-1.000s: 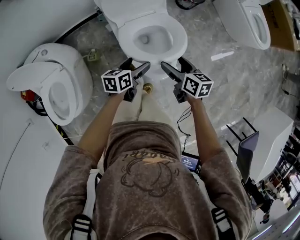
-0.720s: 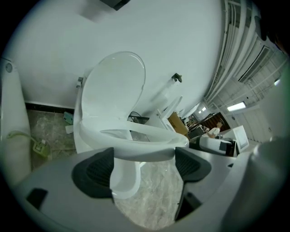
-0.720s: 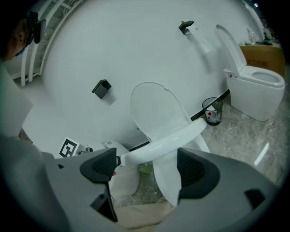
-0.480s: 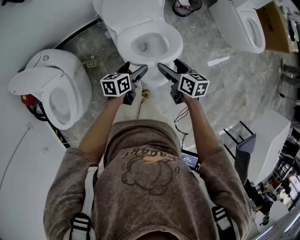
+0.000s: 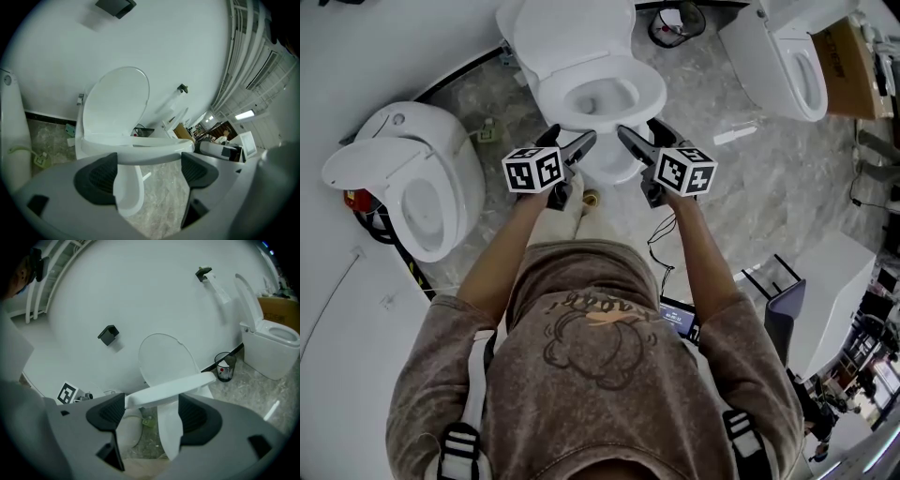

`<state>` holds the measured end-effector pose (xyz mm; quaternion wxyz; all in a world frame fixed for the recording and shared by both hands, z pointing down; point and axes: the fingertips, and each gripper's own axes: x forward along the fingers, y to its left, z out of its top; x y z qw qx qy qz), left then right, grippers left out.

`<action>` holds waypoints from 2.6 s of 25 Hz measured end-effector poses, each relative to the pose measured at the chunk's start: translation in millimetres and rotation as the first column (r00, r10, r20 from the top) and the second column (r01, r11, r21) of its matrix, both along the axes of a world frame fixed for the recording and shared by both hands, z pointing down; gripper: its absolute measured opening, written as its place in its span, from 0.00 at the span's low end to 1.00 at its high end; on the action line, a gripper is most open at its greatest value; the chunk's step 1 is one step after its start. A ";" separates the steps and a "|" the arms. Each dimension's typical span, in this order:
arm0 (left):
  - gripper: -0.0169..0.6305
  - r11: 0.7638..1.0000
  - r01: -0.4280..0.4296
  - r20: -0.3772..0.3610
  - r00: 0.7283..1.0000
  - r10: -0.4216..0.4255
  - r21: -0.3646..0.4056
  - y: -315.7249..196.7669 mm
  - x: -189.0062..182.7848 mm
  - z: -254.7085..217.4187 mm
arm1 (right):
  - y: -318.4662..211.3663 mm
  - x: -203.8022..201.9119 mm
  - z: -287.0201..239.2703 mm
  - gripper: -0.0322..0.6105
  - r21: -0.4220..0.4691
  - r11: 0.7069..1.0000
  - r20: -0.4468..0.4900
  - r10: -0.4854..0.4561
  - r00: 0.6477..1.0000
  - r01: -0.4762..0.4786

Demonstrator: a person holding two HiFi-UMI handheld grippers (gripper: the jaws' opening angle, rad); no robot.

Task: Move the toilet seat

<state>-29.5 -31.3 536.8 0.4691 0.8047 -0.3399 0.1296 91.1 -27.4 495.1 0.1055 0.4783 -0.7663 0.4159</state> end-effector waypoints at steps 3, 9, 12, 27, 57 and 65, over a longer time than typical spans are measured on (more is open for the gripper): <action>0.68 1.000 0.016 -0.009 1.000 -0.016 0.002 -8.1 -0.7 -4.6 | -9.6 -1.9 -3.3 0.59 0.005 1.000 -0.006 -0.005 1.000 0.005; 0.68 0.999 0.036 -0.023 0.999 -0.035 0.007 -27.1 -3.2 -16.2 | -32.2 -7.5 -14.2 0.59 0.026 1.000 -0.016 -0.013 1.000 0.013; 0.68 0.999 0.045 -0.029 0.999 -0.045 0.009 -37.7 -6.1 -20.6 | -44.2 -10.3 -18.8 0.58 0.036 0.999 -0.024 -0.017 1.000 0.018; 0.68 0.994 0.104 -0.017 0.994 -0.104 0.027 -95.2 -17.7 -38.4 | -110.1 -19.8 -42.7 0.57 0.070 0.997 -0.037 -0.038 0.999 0.041; 0.68 0.995 0.096 -0.058 0.994 -0.096 0.011 -182.1 -35.5 -51.9 | -214.3 -40.3 -58.4 0.56 0.115 0.993 -0.040 -0.001 0.999 0.005; 0.68 0.990 0.138 -0.061 0.989 -0.136 0.033 -206.2 -39.9 -54.1 | -239.8 -46.7 -56.4 0.56 0.123 0.992 -0.036 -0.031 0.999 0.035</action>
